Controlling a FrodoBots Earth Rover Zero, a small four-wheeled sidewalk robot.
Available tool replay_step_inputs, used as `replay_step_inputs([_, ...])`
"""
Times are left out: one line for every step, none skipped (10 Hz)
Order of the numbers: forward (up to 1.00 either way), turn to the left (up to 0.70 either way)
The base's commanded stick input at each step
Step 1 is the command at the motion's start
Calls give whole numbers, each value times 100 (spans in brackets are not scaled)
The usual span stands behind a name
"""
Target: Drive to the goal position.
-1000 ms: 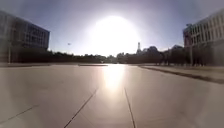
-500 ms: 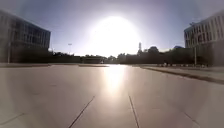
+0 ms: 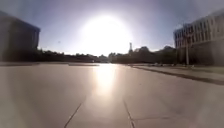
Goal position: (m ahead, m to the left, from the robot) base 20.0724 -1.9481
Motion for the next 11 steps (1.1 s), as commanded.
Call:
replay_step_inputs([70, 0])
replay_step_inputs([70, 0])
replay_step_inputs([70, 0])
replay_step_inputs([70, 0])
replay_step_inputs([70, 0])
replay_step_inputs([70, 0])
replay_step_inputs([70, 0])
replay_step_inputs([70, 0])
replay_step_inputs([70, 0])
replay_step_inputs([70, 0])
replay_step_inputs([70, 0])
